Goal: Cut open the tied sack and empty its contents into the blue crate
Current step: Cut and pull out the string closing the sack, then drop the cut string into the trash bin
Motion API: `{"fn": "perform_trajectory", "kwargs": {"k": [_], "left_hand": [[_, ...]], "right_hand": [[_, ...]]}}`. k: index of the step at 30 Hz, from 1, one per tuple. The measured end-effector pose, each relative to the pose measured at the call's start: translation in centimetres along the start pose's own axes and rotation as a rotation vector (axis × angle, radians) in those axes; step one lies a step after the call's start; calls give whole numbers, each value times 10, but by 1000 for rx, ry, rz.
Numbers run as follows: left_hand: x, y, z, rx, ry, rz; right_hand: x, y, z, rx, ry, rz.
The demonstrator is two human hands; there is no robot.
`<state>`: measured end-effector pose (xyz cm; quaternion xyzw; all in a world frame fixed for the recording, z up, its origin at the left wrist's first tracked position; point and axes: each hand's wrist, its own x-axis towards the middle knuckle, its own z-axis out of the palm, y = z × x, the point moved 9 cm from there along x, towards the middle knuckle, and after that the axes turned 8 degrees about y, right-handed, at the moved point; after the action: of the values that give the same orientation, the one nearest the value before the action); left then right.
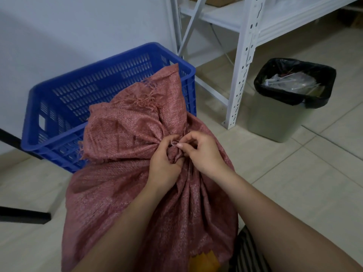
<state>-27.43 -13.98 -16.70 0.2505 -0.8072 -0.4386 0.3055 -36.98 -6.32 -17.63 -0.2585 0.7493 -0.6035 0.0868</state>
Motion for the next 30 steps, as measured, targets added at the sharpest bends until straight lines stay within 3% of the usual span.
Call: {"fn": "perform_trajectory", "kwargs": {"k": [7,10,14,20,25,30], "left_hand": [[1,5,-4,88,45,-51],[0,11,-15,411,206,-137],[-1,63,-7,693,296,154],[6,99,56,674,84,401],[21,108,112,654,-124,376],[40,108,147,707,-204,353]], "right_hand": [[-6,12,-8,393,-54,336],[-3,14,-28,501,47,405],[6,18,-72,637,255,451],[18,43,-150,685,592,492],[30,76,-215,613,792,523],[59,112,-265,540,914,583]]}}
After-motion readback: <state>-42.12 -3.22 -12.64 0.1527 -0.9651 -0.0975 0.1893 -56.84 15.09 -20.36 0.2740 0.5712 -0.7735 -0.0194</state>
